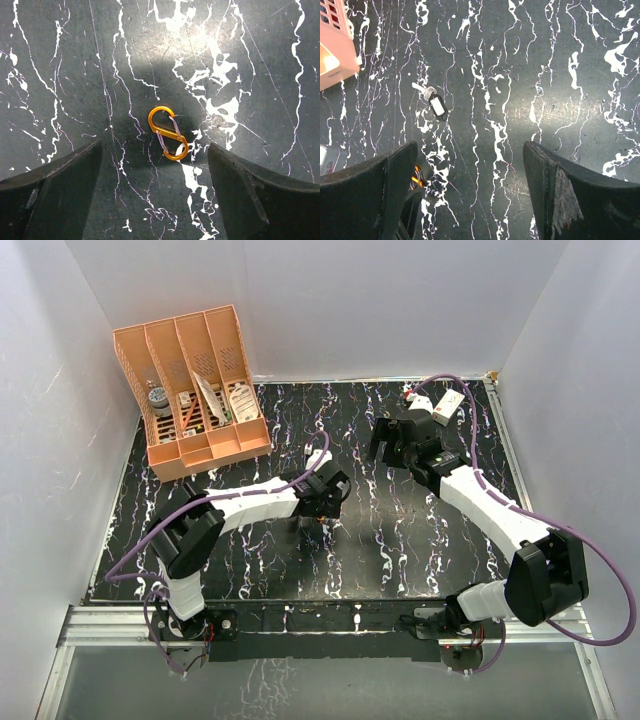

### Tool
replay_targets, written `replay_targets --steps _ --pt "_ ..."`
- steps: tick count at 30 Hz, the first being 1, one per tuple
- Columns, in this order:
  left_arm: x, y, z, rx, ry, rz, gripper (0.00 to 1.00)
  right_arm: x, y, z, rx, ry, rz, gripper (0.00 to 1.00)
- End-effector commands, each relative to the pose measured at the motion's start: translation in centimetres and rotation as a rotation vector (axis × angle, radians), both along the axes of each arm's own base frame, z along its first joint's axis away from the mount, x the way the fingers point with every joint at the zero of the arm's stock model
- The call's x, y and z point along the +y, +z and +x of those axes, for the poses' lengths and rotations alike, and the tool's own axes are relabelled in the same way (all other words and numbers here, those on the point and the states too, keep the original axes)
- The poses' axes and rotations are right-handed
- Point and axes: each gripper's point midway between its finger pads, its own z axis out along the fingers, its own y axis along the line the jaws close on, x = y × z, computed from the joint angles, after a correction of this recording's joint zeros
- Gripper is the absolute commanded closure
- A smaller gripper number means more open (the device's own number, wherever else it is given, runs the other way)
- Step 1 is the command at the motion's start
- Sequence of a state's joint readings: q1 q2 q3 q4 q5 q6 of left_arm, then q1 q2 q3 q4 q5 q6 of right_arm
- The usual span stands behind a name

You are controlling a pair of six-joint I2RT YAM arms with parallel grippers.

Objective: Put the keys on the keyring

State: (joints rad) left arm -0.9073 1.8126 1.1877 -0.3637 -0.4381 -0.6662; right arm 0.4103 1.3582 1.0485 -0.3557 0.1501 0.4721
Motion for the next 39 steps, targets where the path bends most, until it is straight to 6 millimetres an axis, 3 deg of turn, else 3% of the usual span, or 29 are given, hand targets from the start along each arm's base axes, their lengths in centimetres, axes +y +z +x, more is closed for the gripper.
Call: replay_targets --steps 1,8,18,39 --pt "-0.2 0.8 0.7 -0.039 0.01 0.011 0.18 0.3 2.5 0.7 -0.088 0.01 0.036 0.15" --pt "-0.9 0.7 1.2 -0.044 -0.001 0.003 0.25 0.4 2.4 0.7 -0.088 0.013 0.04 0.15" --pt "-1.2 0.0 0.7 -0.017 -0.017 0.009 0.26 0.2 2.3 0.8 -0.086 0.013 0.04 0.15" --pt "0.9 -1.1 -0.4 -0.015 -0.013 0.082 0.28 0.3 2.4 0.9 -0.087 0.022 0.049 0.15"
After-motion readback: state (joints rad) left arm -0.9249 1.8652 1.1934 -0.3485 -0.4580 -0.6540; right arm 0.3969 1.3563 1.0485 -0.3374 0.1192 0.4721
